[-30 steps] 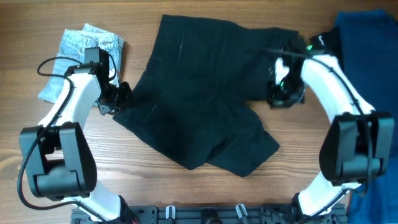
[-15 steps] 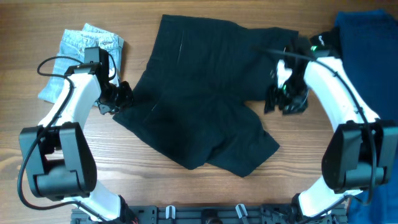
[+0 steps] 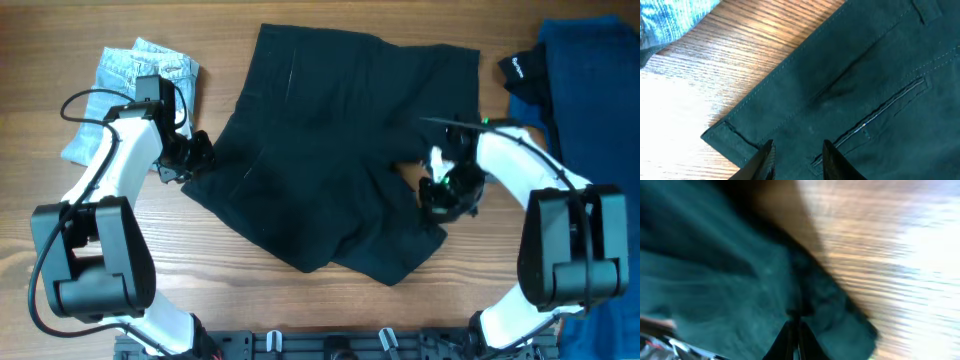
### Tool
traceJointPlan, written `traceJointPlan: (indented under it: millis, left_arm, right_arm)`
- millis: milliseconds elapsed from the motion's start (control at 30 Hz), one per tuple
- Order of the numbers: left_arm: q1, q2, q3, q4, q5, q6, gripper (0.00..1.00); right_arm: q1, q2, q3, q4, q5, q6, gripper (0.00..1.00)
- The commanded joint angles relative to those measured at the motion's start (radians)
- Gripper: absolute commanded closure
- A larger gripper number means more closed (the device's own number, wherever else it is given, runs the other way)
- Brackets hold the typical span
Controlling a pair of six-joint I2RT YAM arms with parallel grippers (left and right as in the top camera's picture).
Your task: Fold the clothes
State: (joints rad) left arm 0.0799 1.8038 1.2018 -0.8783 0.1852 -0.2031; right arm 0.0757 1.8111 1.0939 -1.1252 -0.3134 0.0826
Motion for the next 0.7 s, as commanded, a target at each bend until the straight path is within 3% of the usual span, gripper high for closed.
traceJointPlan:
  millis: [0, 100, 133, 333, 367, 433, 500, 533, 600, 633, 667]
  left_arm:
    - [0.000, -0.009, 0.010, -0.002, 0.009, 0.017, 0.69]
    - [0.000, -0.009, 0.010, -0.009, 0.009, 0.017, 0.69]
    - [0.000, -0.009, 0.010, -0.008, 0.009, 0.017, 0.69]
    - [0.001, -0.009, 0.010, -0.008, 0.009, 0.017, 0.67]
    - [0.001, -0.009, 0.010, -0.007, 0.009, 0.017, 0.67]
    - [0.000, -0.009, 0.010, -0.004, 0.009, 0.017, 0.66]
    - [0.001, -0.009, 0.010, -0.004, 0.009, 0.017, 0.66]
    - [0.001, -0.009, 0.010, -0.001, 0.009, 0.017, 0.66]
    - [0.001, -0.009, 0.010, -0.001, 0.009, 0.017, 0.66]
    - [0.000, -0.009, 0.010, -0.002, 0.009, 0.017, 0.66]
    - [0.000, -0.009, 0.010, -0.002, 0.009, 0.017, 0.66]
  right_arm:
    - [-0.008, -0.111, 0.158, -0.048, 0.176, 0.103, 0.96]
    - [-0.008, -0.135, 0.159, -0.052, 0.175, 0.103, 0.95]
    - [-0.008, -0.127, 0.143, -0.049, 0.175, 0.103, 0.78]
    - [-0.008, -0.105, -0.089, 0.094, 0.072, 0.140, 0.23]
    - [-0.008, -0.105, -0.128, 0.126, 0.072, 0.159, 0.18]
    - [-0.008, -0.105, -0.190, 0.181, 0.047, 0.186, 0.16]
    - [-0.008, -0.105, -0.245, 0.256, -0.019, 0.186, 0.22]
    - [-0.008, -0.105, -0.264, 0.286, -0.051, 0.183, 0.36]
    - [-0.008, -0.106, -0.274, 0.293, -0.062, 0.179, 0.89]
    - [-0.008, -0.112, -0.258, 0.266, -0.061, 0.167, 0.96]
    - [-0.008, -0.119, -0.235, 0.241, -0.061, 0.150, 0.96]
